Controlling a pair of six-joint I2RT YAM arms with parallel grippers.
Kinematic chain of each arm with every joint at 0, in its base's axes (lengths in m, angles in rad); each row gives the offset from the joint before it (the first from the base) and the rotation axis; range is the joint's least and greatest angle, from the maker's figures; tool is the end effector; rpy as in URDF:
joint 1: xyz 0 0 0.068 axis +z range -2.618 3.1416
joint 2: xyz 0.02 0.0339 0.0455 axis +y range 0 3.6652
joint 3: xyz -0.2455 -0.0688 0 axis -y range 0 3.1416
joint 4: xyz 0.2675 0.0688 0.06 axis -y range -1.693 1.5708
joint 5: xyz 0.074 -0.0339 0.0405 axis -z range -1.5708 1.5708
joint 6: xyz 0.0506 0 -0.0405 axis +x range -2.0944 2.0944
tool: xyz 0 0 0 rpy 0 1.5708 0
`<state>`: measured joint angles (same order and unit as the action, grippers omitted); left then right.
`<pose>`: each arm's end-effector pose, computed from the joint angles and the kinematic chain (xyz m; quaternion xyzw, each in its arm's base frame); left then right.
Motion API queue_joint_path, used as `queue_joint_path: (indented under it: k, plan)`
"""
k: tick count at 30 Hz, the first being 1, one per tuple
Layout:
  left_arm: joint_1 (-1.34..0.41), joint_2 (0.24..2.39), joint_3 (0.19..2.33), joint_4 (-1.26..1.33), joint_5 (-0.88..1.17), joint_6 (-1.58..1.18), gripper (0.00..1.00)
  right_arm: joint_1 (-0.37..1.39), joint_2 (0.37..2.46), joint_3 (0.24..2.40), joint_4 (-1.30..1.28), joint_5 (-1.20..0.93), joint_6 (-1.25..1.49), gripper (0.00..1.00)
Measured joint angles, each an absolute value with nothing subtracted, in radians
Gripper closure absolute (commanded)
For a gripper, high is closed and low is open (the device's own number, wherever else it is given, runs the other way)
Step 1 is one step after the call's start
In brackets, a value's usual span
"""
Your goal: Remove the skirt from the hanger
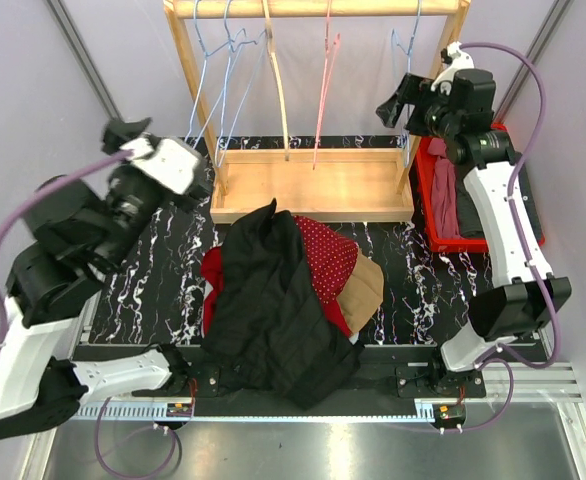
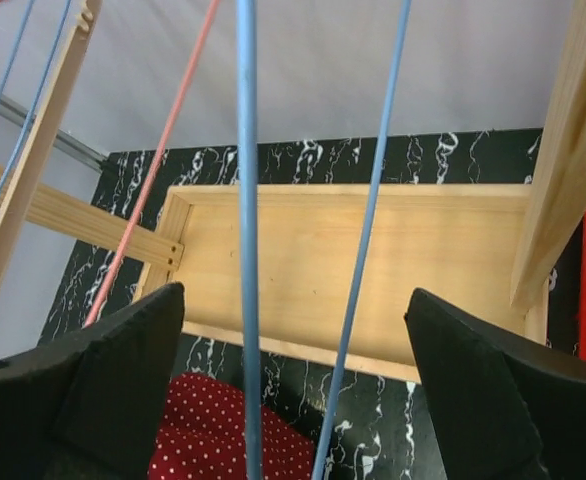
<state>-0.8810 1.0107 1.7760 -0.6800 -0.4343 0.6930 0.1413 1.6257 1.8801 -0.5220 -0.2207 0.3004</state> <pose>0.1185 -0.1102 0.5603 0.3557 0.5786 0.0776 0.7298 0.3907 0.0668 0.4514 -0.0038 0.7931 0.2175 0.5689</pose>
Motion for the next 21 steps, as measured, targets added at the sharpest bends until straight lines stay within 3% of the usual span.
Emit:
queue_joint_path:
  k: [10, 16, 21]
  plan:
    - [-0.684, 0.819, 1.575, -0.665, -0.478, 0.370, 0.01, 0.154, 1.308, 1.559, -0.529, -0.204, 0.303, 0.00]
    - [-0.616, 0.817, 1.475, -0.719, -0.497, 0.246, 0.01, 0.165, 1.114, 1.508, -0.528, -0.237, 0.303, 0.00]
    - [-0.574, 0.899, 1.528, -0.775, -0.547, 0.150, 0.01, 0.178, 1.022, 1.503, -0.529, -0.266, 0.302, 0.00]
